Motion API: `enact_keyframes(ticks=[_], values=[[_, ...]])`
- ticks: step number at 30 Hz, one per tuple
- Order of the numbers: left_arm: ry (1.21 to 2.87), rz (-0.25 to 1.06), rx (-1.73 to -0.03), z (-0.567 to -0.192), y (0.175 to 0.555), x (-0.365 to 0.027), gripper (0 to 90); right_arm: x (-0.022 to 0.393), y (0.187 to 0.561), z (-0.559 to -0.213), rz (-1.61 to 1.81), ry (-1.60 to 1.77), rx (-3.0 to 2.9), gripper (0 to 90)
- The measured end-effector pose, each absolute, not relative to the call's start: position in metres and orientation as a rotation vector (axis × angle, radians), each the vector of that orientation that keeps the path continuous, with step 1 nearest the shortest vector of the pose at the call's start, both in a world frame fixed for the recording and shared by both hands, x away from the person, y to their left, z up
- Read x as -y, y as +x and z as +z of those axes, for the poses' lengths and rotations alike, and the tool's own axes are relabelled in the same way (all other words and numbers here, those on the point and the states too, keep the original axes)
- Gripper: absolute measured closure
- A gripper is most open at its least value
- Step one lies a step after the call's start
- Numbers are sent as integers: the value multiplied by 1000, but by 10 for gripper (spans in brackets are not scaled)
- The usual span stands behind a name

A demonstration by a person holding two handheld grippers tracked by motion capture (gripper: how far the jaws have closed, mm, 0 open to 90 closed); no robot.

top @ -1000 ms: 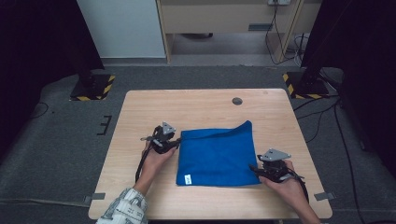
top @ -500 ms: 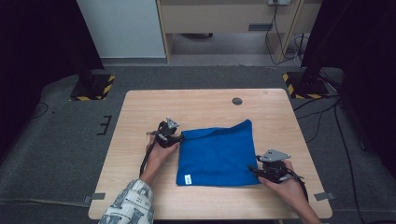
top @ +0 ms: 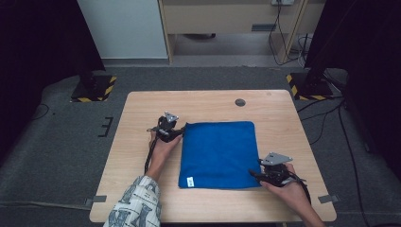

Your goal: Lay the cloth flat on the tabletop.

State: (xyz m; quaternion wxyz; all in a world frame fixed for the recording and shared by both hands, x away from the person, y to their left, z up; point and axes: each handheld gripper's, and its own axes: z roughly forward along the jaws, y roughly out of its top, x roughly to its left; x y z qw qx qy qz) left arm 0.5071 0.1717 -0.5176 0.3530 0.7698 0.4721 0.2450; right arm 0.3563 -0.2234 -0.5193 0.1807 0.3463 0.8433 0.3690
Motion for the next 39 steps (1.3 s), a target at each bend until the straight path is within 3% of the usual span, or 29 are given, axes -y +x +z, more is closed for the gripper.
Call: enact_keyframes(ticks=[15, 22, 27, 35, 39], values=[[2054, 629, -1199, -527, 511, -160, 392, 236, 360, -527, 948, 1003, -2427, 373], [2012, 610, -1209, -518, 510, -168, 367, 226, 357, -517, 1079, 1000, -2400, 230], [2022, 573, -1172, -510, 505, -168, 301, 208, 361, -515, 1133, 995, -2404, 131], [2036, 539, -1144, -503, 502, -164, 139, 172, 375, -508, 1160, 969, -2431, 116], [2014, 535, -1134, -502, 502, -162, 118, 152, 374, -505, 1164, 921, -2450, 114]])
